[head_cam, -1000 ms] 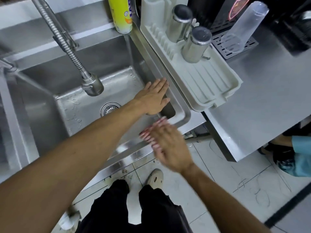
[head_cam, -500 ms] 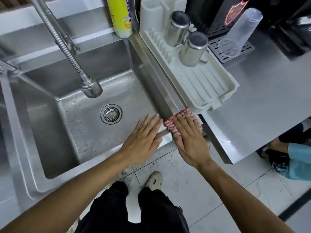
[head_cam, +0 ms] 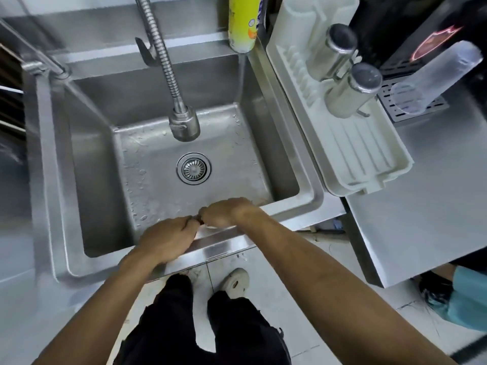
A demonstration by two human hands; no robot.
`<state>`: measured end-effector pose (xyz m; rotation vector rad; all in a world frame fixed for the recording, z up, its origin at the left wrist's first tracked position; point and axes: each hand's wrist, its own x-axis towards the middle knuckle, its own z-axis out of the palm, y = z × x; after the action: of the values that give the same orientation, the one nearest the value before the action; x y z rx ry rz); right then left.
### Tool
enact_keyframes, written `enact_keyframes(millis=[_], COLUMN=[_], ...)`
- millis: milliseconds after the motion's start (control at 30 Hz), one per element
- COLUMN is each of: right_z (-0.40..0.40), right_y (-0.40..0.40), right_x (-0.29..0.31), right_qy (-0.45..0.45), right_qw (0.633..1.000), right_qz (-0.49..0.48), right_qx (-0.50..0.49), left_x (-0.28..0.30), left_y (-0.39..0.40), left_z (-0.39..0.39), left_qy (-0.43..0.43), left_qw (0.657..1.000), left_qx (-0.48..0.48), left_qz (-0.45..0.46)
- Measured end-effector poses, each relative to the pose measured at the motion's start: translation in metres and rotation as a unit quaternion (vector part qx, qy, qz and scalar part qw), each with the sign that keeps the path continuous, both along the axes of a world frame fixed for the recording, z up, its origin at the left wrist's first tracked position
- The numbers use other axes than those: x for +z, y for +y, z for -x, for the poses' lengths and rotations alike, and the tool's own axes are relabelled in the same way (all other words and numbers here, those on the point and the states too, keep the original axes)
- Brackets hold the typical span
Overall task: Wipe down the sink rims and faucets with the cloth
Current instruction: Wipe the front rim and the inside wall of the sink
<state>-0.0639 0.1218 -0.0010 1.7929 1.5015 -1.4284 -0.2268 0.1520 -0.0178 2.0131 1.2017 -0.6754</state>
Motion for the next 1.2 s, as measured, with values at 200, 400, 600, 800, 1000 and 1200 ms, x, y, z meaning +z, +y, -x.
enact_keyframes(millis=[200,400,600,800,1000,1200], right_z=[-0.093,-0.126,-0.164,-0.131,-0.180,-0.188], right_y=[-0.008,0.010,0.101,-0.007,0.111,0.140], right_x=[0.041,0.027,-0.014,-0.044,-0.034,-0.022], right_qy=[-0.106,-0.278,-0.452,-0.373,-0.474,-0.522], right_qw=[0.980,0.842,0.741,0.706,0.712,0.683], right_qz=[0.132,0.101,-0.033,0.067,-0.086,-0.147], right_qx=[0.104,0.452,0.495,0.598,0.511,0.489], left_x=[-0.007,-0.040,-0.042,-0.022,-0.019,-0.029], left_y=[0.027,0.024,0.022,0.015,0.003,0.004], left_z=[-0.022,-0.058,-0.074,-0.100,-0.119,-0.113], left_qy=[-0.039,-0.051,-0.073,-0.149,-0.180,-0.187], left_qw=[0.956,0.948,0.933,0.919,0.908,0.917], left_qx=[0.008,-0.012,-0.009,-0.021,-0.027,-0.078], left_qz=[0.290,0.314,0.351,0.365,0.377,0.343])
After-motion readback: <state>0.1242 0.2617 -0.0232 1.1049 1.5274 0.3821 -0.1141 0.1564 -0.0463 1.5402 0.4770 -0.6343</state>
